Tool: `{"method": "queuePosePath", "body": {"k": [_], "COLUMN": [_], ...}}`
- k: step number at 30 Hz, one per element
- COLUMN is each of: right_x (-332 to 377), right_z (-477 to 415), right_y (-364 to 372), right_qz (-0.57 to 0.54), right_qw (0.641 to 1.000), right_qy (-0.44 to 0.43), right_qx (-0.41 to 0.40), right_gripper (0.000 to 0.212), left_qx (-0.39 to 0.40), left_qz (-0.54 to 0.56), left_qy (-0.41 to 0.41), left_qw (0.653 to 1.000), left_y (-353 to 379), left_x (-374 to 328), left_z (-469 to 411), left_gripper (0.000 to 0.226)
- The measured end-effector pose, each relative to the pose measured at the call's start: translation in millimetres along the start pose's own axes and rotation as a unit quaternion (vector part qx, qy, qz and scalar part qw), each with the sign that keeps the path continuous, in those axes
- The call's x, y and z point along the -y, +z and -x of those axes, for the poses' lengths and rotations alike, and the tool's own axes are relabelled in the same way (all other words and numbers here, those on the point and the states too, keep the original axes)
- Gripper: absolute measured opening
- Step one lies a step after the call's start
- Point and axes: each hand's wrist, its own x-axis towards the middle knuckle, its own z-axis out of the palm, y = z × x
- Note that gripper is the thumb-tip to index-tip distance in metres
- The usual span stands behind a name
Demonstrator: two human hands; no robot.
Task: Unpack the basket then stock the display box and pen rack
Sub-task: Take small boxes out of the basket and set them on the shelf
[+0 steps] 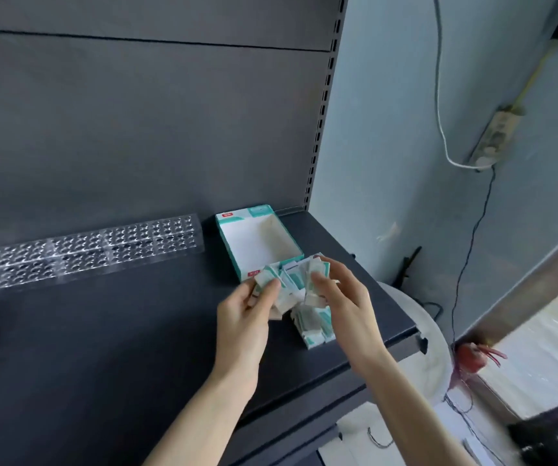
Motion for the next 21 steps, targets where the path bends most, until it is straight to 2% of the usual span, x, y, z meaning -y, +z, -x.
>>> {"method": "queuePosePath", "body": {"k": [3, 8, 11, 12, 15, 21], "right_x": [-4.7, -17.9, -28.3, -31.1, -38.0, -42.5], "right_z": [-12.7, -29.2, -35.1, -36.9, -42.3, -41.4], "right_y": [-29.7, -69.4, -82.1, -84.6, -88.6, -84.9], "right_qz": [0.01, 0.025, 0.047, 0.056, 0.099, 0.212], "right_qw": [0.999, 0.998, 0.997, 0.996, 0.991, 0.973], "right_qy": [0.01, -0.005, 0.001, 0.008, 0.026, 0.007], "right_qx": [0.041, 0.064, 0.068, 0.069, 0.086, 0.093], "right_gripper": [0.02, 0.012, 0.01, 0.009, 0.011, 0.016], "left_qx": [-0.06, -0.178, -0.25, -0.264, -0.286, -0.284], "left_qz": [-0.034, -0.109, -0.143, -0.156, -0.208, -0.278], "left_qy": [0.032, 0.071, 0.057, 0.057, 0.059, 0.043], "left_qw": [0.997, 0.975, 0.956, 0.95, 0.934, 0.917], "left_y": [20.6, 34.8, 36.0, 36.5, 37.0, 29.1], "left_x": [13.6, 35.4, 43.7, 45.1, 49.1, 47.3], "left_z": [7.5, 23.0, 25.5, 25.9, 25.7, 23.1], "left_gripper": [0.011, 0.007, 0.022, 0.021, 0.007, 0.009]}}
